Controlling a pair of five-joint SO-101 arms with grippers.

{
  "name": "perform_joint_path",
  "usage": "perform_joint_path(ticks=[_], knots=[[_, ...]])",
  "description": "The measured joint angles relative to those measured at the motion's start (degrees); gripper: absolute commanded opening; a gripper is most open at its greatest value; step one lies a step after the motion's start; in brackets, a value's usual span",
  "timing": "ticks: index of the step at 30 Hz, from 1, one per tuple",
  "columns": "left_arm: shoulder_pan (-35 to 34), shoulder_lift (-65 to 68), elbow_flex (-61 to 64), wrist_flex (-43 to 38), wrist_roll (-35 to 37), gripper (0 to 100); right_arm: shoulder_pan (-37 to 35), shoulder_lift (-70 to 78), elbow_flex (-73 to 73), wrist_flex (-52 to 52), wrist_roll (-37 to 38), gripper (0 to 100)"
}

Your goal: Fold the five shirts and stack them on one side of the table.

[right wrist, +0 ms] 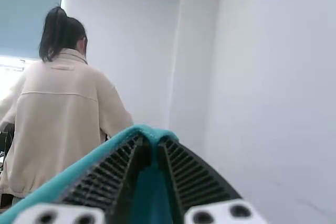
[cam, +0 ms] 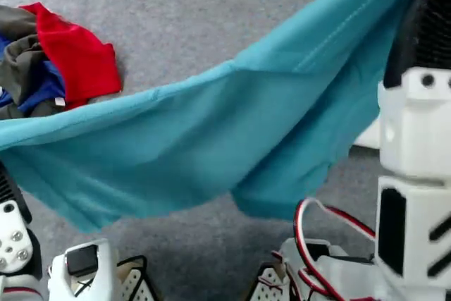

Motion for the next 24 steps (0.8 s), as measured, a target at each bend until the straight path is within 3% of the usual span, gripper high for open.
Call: perform_joint_path(ticks=[5, 11, 19, 24], knots=[[-0.3, -6.0, -1.5, 0.0, -0.5, 3, 0.0, 0.0, 0.0, 3.8, 0.0, 1.4], [-0.3, -12.7, 7.0, 0.1, -0.7, 3, 0.0, -1.1, -1.0, 10.5, 0.0, 1.4], [-0.4, -15.5, 10.4, 0.1, -0.7, 3, 0.0, -3.7, -0.8, 11.0, 0.0, 1.4], [1.0, -13.6, 21.5, -5.5, 0.4, 3, 0.0, -0.1, 4.6, 10.7, 0.0, 1.4]])
